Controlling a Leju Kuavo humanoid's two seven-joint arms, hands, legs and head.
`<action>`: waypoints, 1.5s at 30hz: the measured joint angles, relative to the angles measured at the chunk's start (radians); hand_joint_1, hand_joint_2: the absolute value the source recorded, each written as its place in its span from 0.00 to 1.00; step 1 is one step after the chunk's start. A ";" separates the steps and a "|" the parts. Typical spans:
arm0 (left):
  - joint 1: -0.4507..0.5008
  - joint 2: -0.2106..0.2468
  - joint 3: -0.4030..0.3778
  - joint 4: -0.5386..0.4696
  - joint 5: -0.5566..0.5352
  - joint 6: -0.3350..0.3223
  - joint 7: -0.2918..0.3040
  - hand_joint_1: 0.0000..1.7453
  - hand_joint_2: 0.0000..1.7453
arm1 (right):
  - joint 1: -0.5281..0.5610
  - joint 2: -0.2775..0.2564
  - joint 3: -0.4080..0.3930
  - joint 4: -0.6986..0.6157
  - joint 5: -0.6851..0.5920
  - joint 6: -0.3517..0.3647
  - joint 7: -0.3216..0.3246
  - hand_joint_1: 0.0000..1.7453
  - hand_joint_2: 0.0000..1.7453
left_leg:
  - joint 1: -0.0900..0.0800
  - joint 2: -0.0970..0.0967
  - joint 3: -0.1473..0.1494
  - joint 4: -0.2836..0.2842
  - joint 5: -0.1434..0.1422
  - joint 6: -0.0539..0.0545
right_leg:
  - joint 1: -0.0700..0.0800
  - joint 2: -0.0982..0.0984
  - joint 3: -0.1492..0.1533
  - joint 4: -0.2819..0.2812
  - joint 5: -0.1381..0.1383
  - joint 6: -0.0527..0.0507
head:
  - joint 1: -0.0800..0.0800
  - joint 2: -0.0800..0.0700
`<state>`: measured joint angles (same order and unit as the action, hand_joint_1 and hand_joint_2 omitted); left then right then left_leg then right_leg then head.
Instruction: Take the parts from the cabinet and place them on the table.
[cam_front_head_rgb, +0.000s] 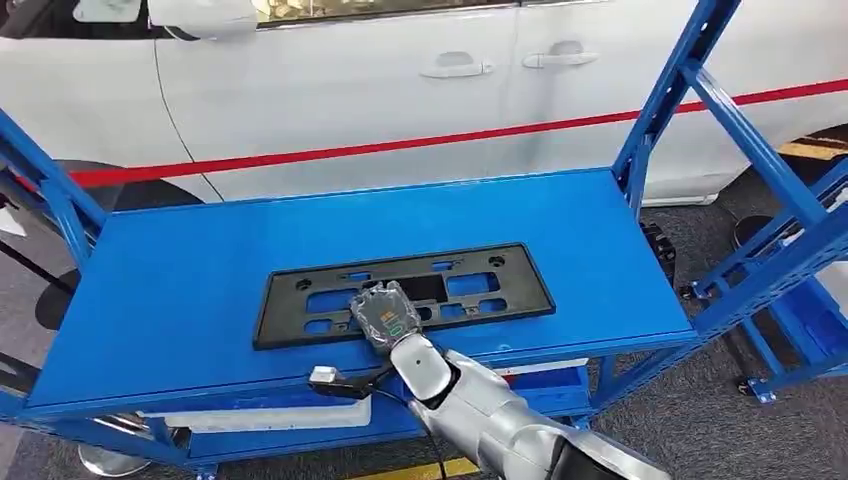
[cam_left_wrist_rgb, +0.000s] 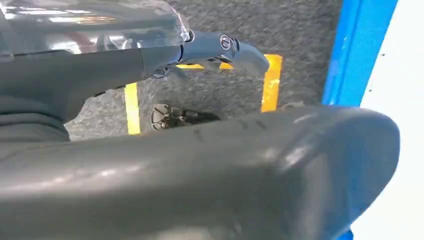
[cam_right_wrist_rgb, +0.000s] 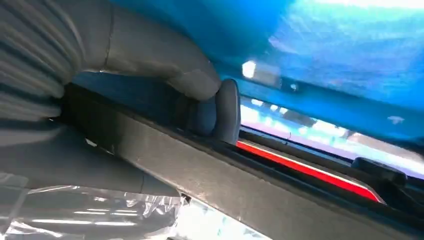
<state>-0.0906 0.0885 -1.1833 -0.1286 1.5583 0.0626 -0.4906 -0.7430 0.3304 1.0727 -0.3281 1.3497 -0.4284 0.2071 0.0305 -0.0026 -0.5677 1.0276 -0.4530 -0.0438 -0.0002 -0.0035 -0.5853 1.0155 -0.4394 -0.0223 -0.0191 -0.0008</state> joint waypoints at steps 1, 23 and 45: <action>-0.002 0.000 0.000 0.000 0.000 0.000 0.000 0.00 0.00 | -0.002 0.000 -0.005 0.000 0.001 0.000 0.000 0.94 1.00 | -0.006 -0.004 0.002 -0.003 -0.011 0.009 | 0.008 0.002 -0.007 0.010 -0.004 0.007 | -0.001 0.000; 0.000 0.001 0.030 0.001 0.001 -0.063 -0.080 0.00 1.00 | 0.028 -0.020 -0.324 -0.207 -0.546 -0.141 -0.665 0.93 1.00 | -0.005 0.000 -0.046 0.084 -0.061 0.013 | 0.002 0.008 0.016 -0.025 0.004 -0.015 | 0.000 0.000; 0.009 0.008 0.088 0.001 0.001 -0.029 -0.073 0.00 1.00 | 0.462 -0.332 -0.591 -1.498 -1.879 0.901 -0.728 0.93 1.00 | -0.005 -0.004 0.003 -0.004 -0.008 0.054 | -0.017 0.004 -0.058 0.104 -0.020 0.046 | 0.002 0.000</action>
<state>-0.0813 0.0965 -1.0952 -0.1278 1.5591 0.0340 -0.5634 -0.2812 -0.0016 0.4818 -1.8257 -0.5298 0.4723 -0.5207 0.0260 -0.0067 -0.5645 1.0239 -0.4608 0.0106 -0.0174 0.0006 -0.6437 1.1199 -0.4594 0.0235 -0.0168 -0.0008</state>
